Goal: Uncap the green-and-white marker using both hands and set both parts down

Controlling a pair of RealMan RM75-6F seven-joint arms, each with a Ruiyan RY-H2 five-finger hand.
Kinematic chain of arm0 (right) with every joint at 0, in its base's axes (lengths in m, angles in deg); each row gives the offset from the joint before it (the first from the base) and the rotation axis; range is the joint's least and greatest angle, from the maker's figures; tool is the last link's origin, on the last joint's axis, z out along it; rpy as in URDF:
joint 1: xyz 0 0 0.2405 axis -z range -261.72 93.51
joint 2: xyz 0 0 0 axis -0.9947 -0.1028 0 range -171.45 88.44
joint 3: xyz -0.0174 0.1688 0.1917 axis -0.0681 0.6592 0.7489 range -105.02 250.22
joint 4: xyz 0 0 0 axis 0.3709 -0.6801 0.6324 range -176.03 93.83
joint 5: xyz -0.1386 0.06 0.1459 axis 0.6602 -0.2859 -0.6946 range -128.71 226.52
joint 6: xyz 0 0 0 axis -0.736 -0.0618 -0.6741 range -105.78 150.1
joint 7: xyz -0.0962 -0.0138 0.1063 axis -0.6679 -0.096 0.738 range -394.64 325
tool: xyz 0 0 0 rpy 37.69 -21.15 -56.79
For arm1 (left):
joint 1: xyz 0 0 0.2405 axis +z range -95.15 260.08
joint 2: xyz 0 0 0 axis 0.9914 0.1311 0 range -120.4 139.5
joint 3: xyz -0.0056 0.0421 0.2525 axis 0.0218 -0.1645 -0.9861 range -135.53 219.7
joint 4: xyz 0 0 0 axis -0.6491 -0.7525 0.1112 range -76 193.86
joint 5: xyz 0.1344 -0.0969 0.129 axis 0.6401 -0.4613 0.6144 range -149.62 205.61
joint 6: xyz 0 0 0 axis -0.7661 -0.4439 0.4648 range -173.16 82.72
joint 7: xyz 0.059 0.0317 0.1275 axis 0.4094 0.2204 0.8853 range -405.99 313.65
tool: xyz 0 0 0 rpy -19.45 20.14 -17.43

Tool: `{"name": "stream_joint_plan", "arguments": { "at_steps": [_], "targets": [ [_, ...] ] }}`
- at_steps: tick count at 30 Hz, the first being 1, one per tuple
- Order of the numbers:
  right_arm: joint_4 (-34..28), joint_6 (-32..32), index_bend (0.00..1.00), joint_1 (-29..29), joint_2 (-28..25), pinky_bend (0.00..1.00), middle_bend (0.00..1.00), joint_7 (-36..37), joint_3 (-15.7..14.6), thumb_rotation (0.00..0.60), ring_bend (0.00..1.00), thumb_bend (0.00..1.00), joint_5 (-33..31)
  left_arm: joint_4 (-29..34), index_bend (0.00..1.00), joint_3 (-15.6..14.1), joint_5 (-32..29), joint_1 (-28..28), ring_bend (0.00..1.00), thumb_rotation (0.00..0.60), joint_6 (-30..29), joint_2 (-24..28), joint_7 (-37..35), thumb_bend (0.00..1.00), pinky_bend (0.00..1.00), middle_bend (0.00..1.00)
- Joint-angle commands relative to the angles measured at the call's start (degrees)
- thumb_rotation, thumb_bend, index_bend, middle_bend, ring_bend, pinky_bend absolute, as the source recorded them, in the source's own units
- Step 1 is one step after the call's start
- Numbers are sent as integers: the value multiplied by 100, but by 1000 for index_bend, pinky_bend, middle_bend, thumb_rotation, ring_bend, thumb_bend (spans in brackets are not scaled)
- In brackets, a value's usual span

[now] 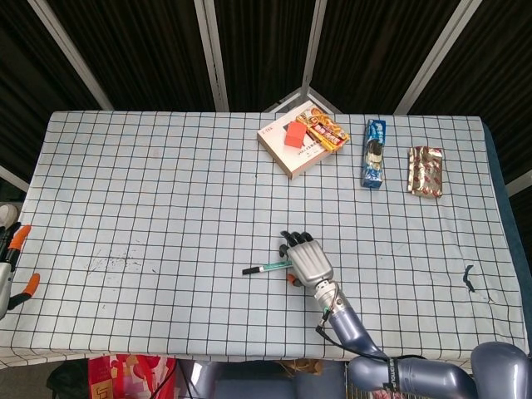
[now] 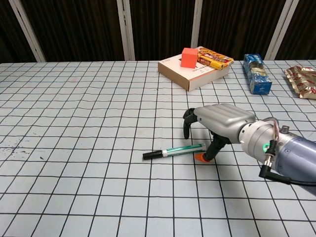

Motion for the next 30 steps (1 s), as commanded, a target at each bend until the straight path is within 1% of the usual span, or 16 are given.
{"name": "stream_joint_plan", "arguments": {
  "at_steps": [1,9,18,30],
  "targets": [
    [66,28,448,-61,42,188,147,-25,12,600,166,276,-49,-43,67,3,-41,-5,0,600,29,-21,7,482,100,35],
    [227,96,488,-205,97,188,147,-18,19,600,166,280,-230,-133,67,20,-106,-36,0,600,88,-72,49,481,101,35],
    [272,122,501,-311,79,188,147,-27,-25,600,166,292,-377,-69,67,15,-107,-62,0,600,98,-96,223,481,100,35],
    [403,163,526,-443,123,188,147,35,-85,600,166,351,-437,69,67,12,-102,-69,0,600,62,-78,419,481,101,35]
  ]
}}
